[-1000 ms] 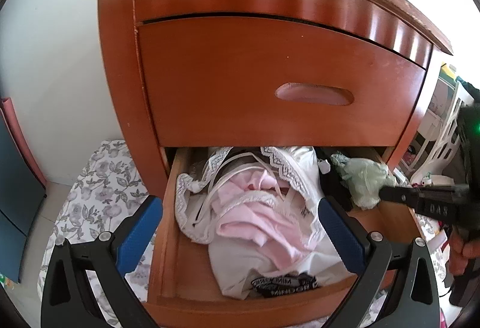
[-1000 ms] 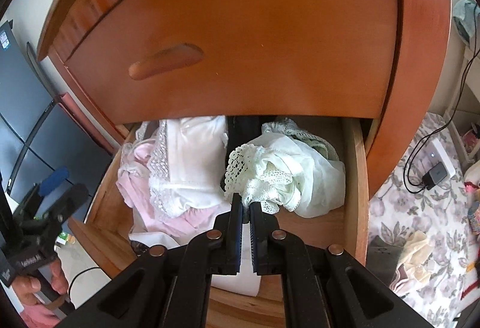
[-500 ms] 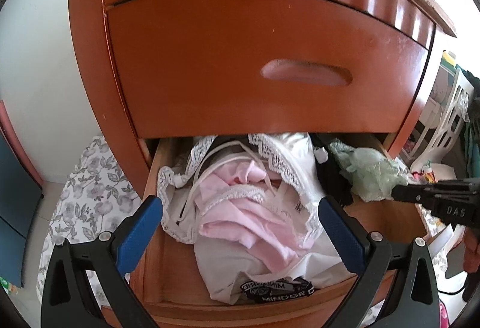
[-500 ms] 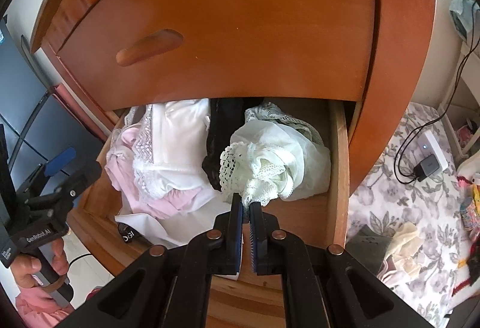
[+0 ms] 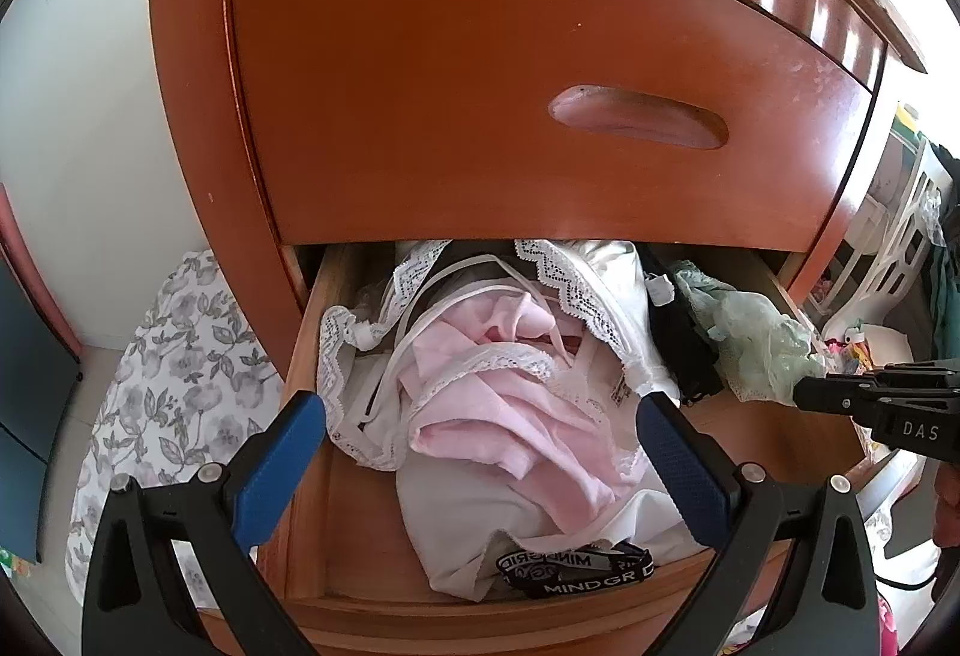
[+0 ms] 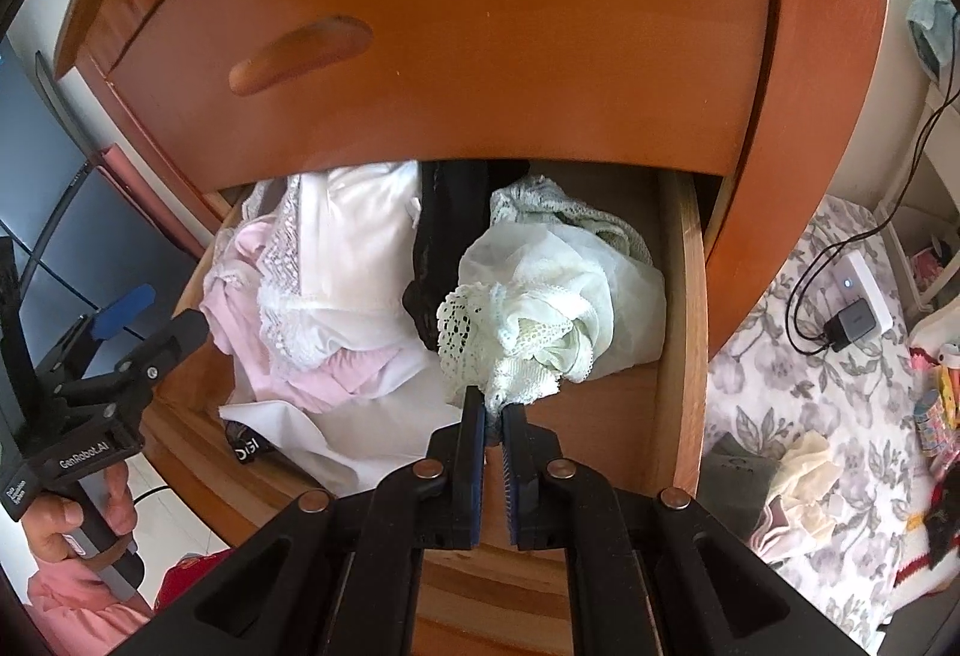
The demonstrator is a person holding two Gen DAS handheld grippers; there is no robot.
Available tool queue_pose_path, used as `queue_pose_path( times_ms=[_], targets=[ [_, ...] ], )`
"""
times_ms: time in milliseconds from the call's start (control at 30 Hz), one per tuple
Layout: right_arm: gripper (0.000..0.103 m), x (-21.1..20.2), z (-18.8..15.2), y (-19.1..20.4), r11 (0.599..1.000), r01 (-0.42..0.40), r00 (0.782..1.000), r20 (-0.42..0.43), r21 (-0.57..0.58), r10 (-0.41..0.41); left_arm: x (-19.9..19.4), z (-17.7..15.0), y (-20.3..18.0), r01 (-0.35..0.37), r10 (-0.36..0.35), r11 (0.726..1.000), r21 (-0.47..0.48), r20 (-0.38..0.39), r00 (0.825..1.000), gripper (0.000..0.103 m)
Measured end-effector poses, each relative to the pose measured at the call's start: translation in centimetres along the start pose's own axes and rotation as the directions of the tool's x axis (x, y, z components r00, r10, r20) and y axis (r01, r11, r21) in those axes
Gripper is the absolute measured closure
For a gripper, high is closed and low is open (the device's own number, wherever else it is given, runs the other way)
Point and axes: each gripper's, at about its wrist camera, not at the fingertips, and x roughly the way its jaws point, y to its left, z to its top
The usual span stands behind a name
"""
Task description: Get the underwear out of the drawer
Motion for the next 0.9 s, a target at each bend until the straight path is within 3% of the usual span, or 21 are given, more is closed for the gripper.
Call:
queue_pose_path(
  times_ms=[900],
  targets=[
    [0.092,-0.6,0.4,-1.0,0.996,0.072,0.997,-0.008,0.055,-0.072,0.2,-0.4,1.1,-0.001,0.001,1.000,-0.030,-0.003,1.000,0.000]
  ],
)
